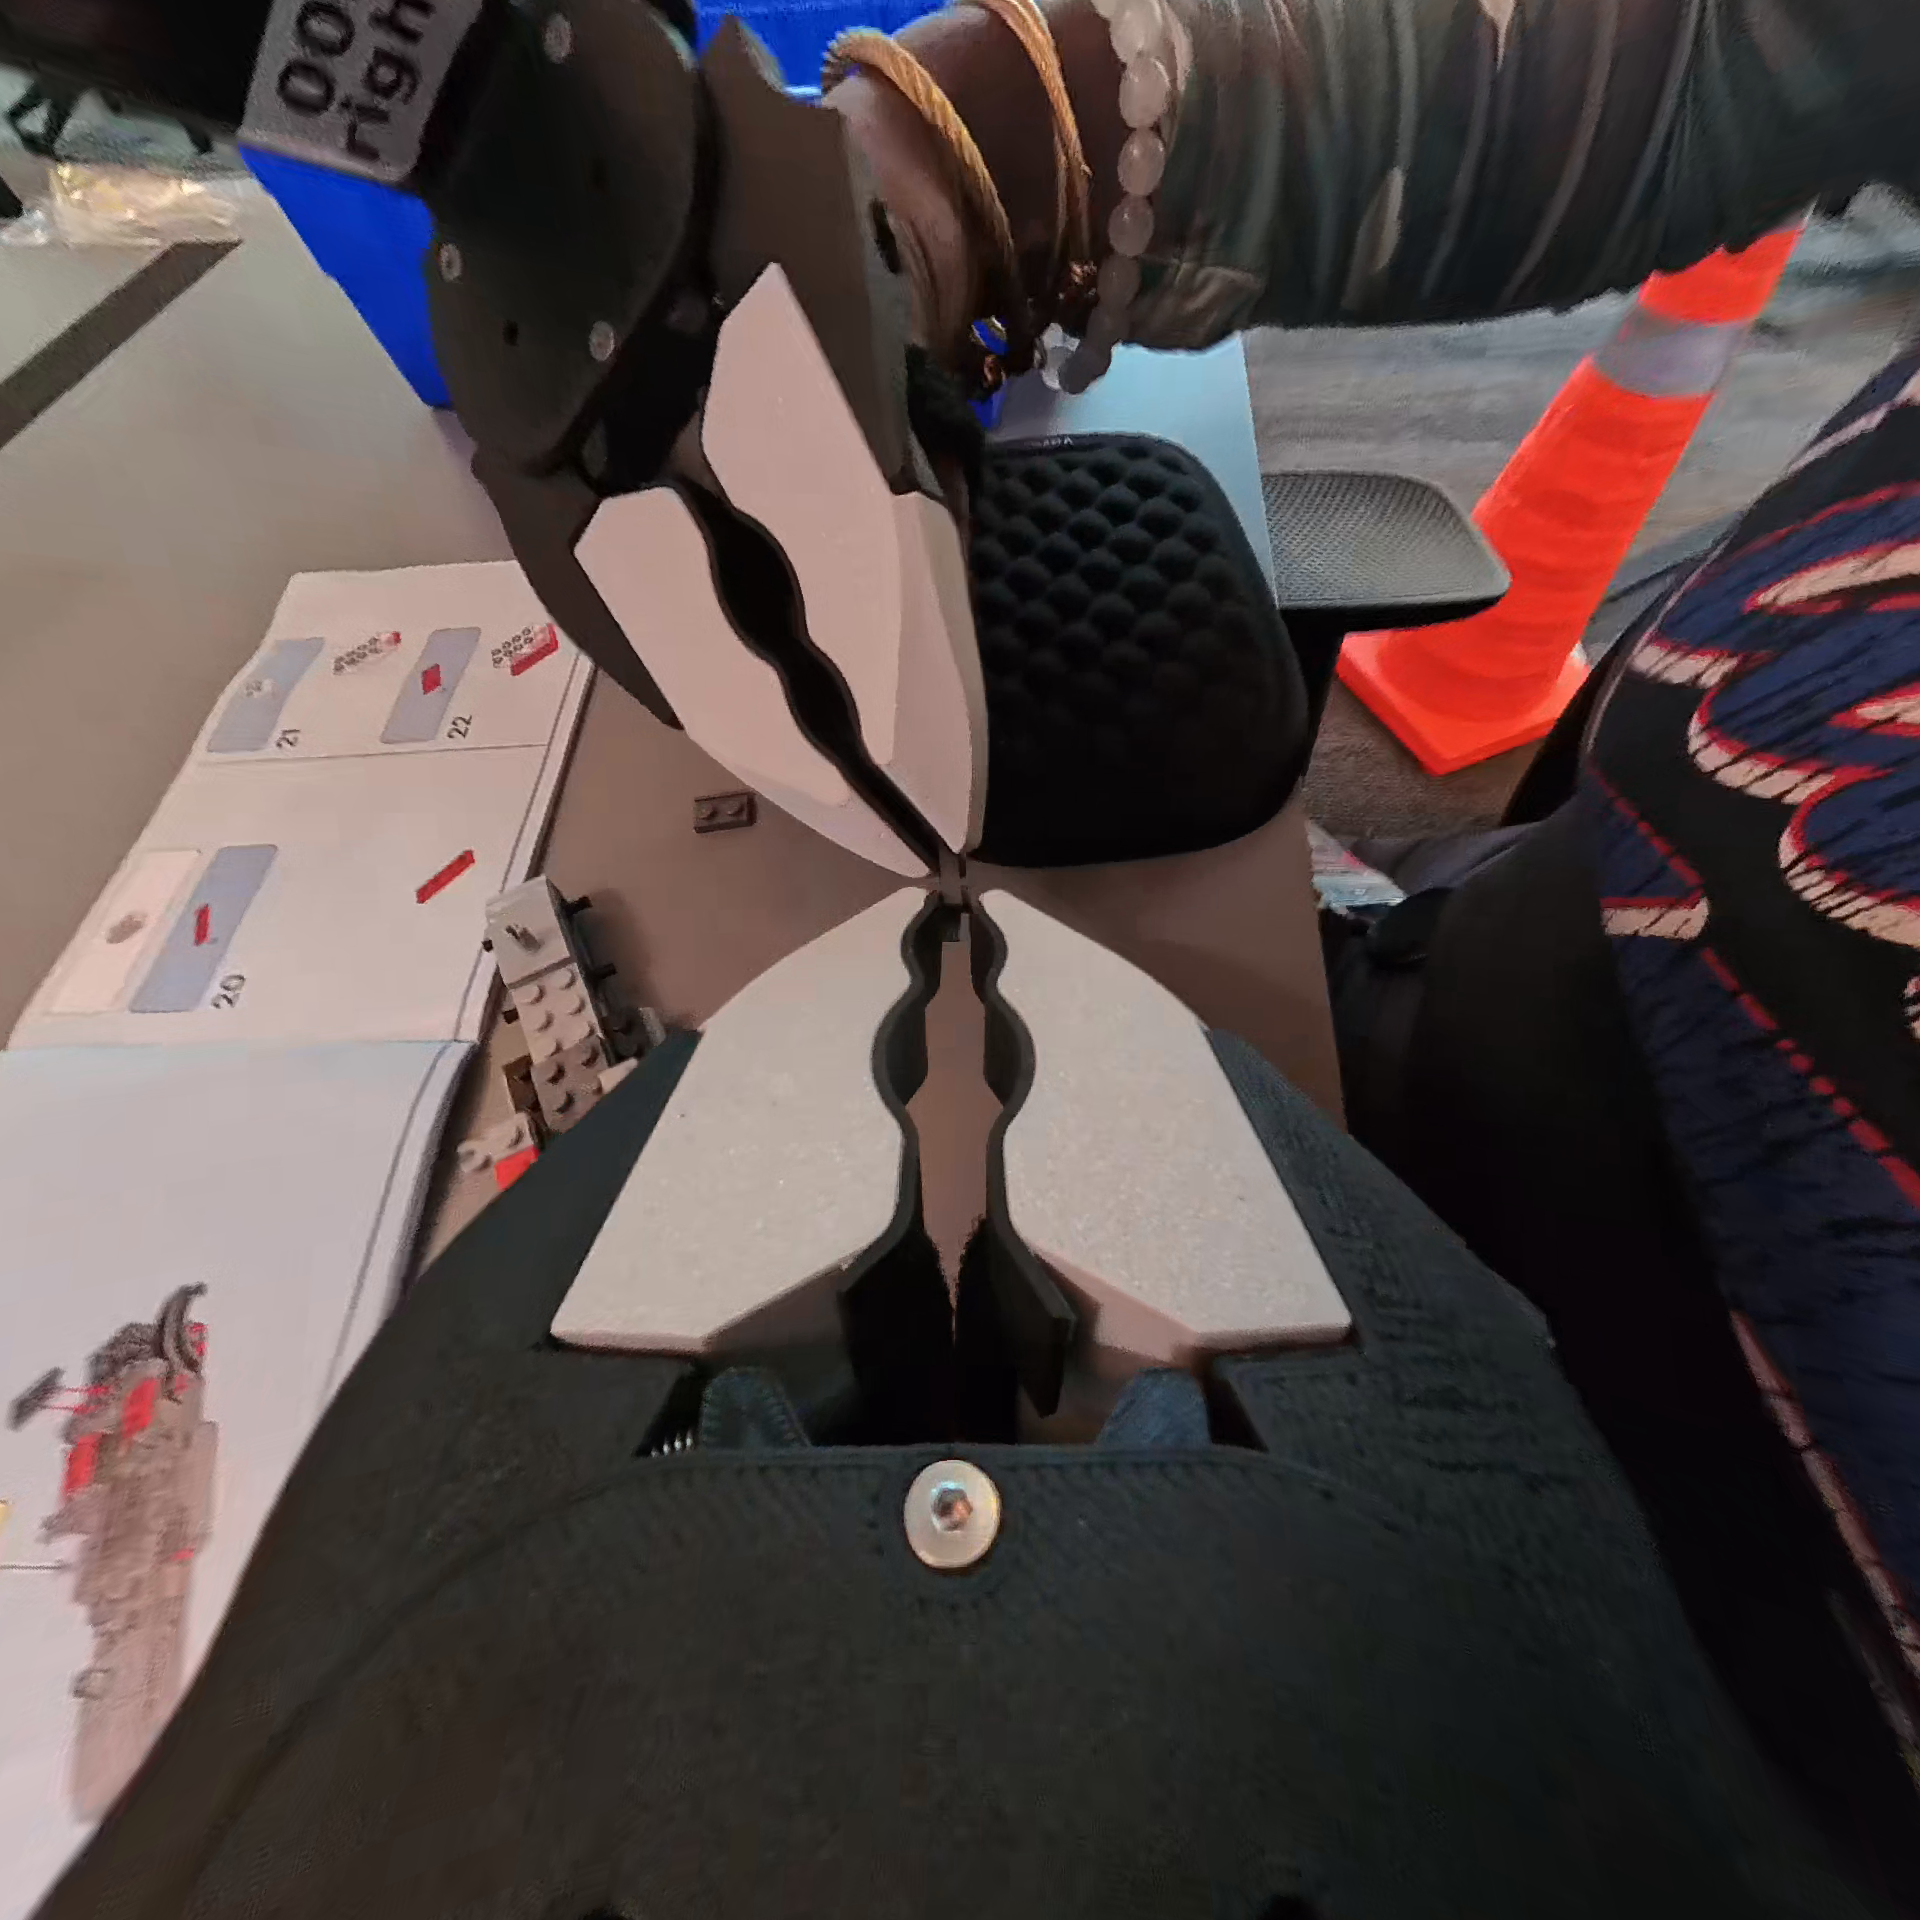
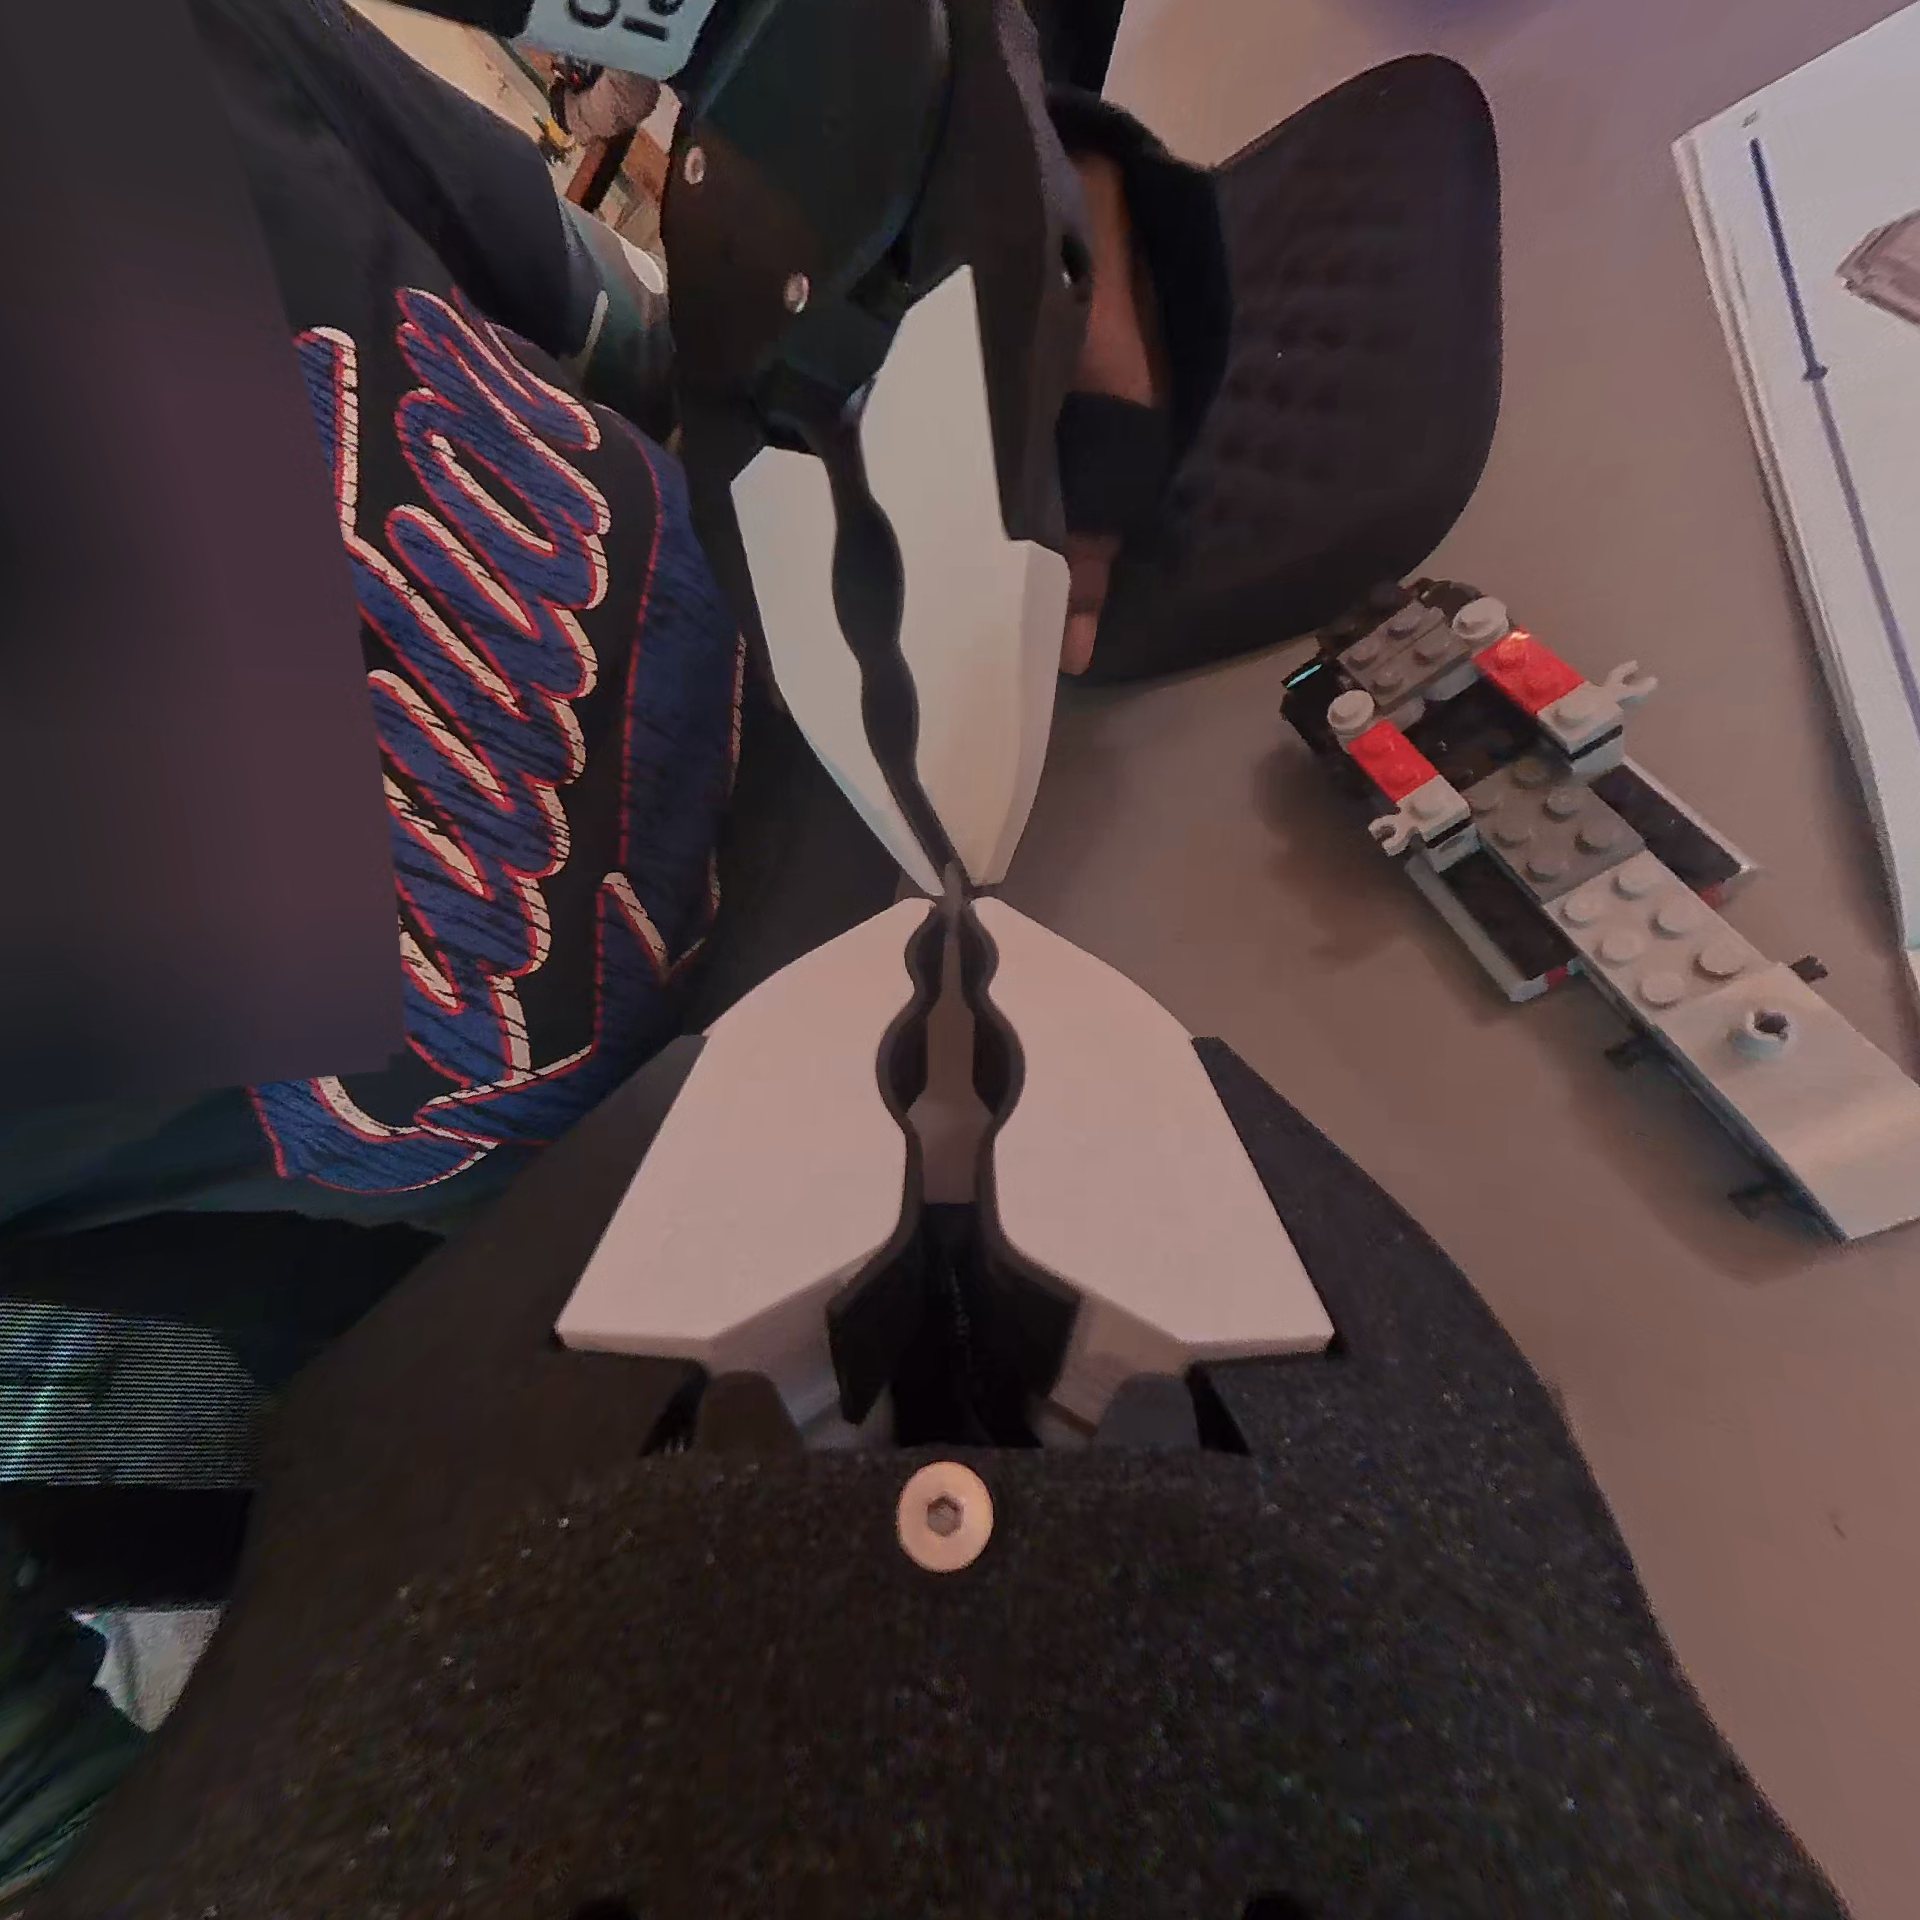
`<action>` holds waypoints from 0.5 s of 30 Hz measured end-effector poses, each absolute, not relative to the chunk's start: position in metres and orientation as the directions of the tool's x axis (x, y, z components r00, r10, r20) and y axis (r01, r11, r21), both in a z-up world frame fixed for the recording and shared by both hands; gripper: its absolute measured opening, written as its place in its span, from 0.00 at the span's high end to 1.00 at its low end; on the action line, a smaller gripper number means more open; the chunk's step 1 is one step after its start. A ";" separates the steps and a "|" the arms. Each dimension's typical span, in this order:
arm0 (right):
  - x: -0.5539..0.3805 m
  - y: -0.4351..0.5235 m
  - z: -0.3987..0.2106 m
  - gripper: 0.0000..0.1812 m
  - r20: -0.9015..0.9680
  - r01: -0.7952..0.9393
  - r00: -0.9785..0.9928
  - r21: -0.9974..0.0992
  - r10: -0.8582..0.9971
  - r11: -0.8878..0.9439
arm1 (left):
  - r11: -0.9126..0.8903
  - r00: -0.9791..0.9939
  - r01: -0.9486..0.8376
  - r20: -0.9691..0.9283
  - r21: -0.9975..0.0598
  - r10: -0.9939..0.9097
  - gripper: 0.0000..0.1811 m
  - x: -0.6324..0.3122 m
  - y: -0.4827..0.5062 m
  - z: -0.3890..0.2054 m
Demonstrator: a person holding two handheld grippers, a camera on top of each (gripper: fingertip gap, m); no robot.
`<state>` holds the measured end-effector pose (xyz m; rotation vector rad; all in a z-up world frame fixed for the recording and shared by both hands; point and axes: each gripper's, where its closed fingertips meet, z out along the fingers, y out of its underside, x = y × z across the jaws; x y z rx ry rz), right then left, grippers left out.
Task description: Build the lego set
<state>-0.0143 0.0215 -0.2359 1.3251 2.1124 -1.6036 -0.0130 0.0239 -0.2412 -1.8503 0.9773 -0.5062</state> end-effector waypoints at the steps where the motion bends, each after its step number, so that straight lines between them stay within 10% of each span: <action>1: -0.016 0.022 -0.233 0.98 -0.579 0.704 -0.607 -0.710 0.545 0.029 | -0.258 0.612 -0.364 -0.021 -0.895 -0.790 0.97 -0.014 0.024 -0.239; 6: -0.039 0.046 -0.175 0.91 0.107 0.099 -0.605 -0.973 0.789 0.208 | -0.451 0.542 0.351 0.571 -0.821 -0.617 0.98 -0.033 0.033 -0.187; 10: -0.040 0.049 -0.149 0.91 0.834 -0.106 -0.102 -0.551 0.542 0.828 | -0.535 0.171 0.729 0.871 -0.426 -0.461 0.98 -0.060 0.041 -0.167; 15: -0.052 0.035 -0.163 0.92 0.990 0.015 -0.022 -0.137 0.137 0.990 | -0.576 -0.088 0.804 0.927 -0.151 -0.366 0.98 -0.061 0.042 -0.166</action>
